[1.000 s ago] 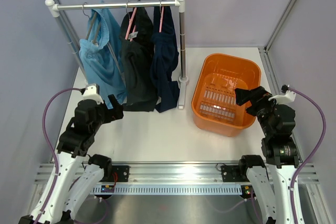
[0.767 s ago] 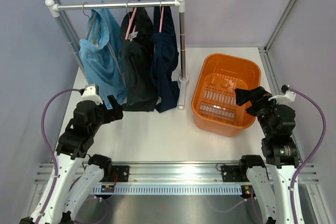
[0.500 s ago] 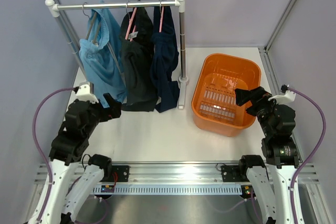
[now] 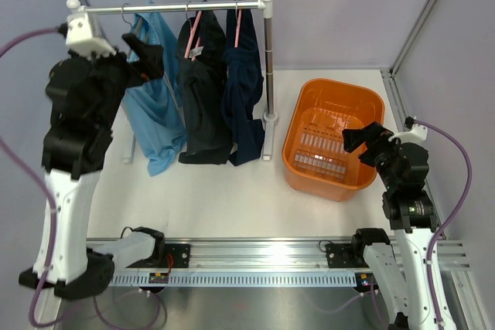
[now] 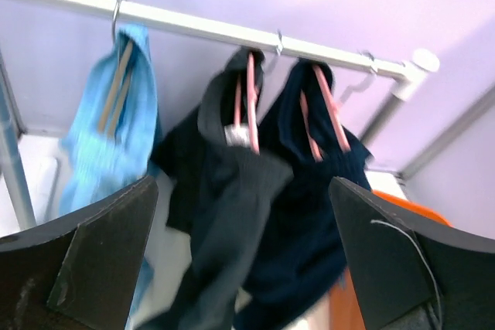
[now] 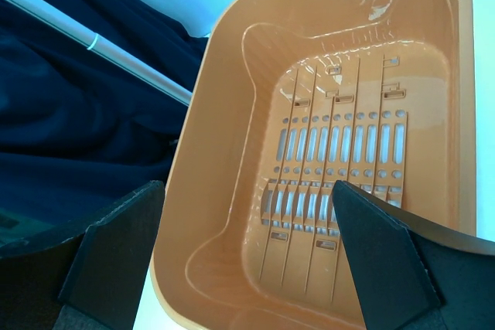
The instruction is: Remove the shorts from the hanger
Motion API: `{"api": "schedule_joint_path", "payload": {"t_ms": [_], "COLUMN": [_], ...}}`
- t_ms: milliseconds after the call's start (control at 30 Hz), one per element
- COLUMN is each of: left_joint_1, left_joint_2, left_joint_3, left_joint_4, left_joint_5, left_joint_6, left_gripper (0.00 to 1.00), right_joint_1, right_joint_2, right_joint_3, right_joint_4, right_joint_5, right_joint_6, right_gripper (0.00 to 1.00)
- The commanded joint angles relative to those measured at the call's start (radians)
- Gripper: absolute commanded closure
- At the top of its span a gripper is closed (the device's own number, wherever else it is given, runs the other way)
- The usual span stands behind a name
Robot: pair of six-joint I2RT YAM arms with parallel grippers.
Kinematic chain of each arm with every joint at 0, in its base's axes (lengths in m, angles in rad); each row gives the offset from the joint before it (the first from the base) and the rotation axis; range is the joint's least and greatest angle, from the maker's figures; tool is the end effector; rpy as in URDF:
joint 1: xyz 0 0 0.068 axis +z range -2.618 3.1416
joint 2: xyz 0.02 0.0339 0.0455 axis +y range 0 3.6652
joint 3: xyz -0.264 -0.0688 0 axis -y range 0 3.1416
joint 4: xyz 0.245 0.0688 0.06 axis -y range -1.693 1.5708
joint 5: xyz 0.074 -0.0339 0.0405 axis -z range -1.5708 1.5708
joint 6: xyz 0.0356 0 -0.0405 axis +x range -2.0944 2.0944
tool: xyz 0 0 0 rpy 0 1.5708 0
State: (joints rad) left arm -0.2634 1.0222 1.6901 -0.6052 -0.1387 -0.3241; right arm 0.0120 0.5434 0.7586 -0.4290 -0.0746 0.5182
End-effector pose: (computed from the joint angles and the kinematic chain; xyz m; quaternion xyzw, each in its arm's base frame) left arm 0.1428 -0.0334 0.5445 -0.0712 0.6811 -0.1651 0.7098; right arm 0.1275 0.0042 0.3377 0.1722 0.7591 0.1923 0.5977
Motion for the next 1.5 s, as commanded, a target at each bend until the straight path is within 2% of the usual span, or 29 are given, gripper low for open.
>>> {"api": "schedule_joint_path", "payload": {"t_ms": [0, 100, 200, 567, 967, 1033, 1100, 1200, 1467], "left_joint_1": [0.006, 0.042, 0.102, 0.168, 0.178, 0.178, 0.178, 0.178, 0.176], "left_joint_2": [0.204, 0.364, 0.447, 0.585, 0.63, 0.634, 0.639, 0.622, 0.621], "left_joint_3": [0.161, 0.278, 0.371, 0.402, 0.385, 0.375, 0.37, 0.338, 0.339], "left_joint_4": [0.033, 0.003, -0.014, 0.031, 0.058, 0.059, 0.062, 0.09, 0.068], "left_joint_5": [-0.105, -0.107, -0.066, -0.101, -0.122, -0.125, -0.145, -0.188, -0.2], "left_joint_6": [0.086, 0.108, 0.079, 0.128, 0.145, 0.129, 0.111, 0.076, 0.068], "left_gripper": [0.03, 0.06, 0.1, 0.12, 0.14, 0.15, 0.26, 0.3, 0.34], "right_joint_1": [-0.004, -0.004, -0.004, -0.004, -0.004, -0.004, -0.004, -0.004, -0.004], "right_joint_2": [0.021, 0.038, 0.058, 0.11, 0.136, 0.135, 0.136, 0.133, 0.128], "right_joint_3": [0.005, 0.007, 0.019, 0.008, 0.007, 0.007, 0.007, 0.007, 0.005], "right_joint_4": [0.071, 0.099, 0.114, 0.162, 0.184, 0.185, 0.187, 0.185, 0.191], "right_joint_5": [-0.057, -0.097, -0.106, -0.143, -0.172, -0.175, -0.179, -0.182, -0.194], "right_joint_6": [-0.014, -0.004, -0.004, -0.015, -0.012, -0.012, -0.01, -0.012, -0.01], "right_gripper": [0.0, 0.0, 0.0, 0.0, 0.01, 0.01, 0.0, 0.01, 0.01]}}
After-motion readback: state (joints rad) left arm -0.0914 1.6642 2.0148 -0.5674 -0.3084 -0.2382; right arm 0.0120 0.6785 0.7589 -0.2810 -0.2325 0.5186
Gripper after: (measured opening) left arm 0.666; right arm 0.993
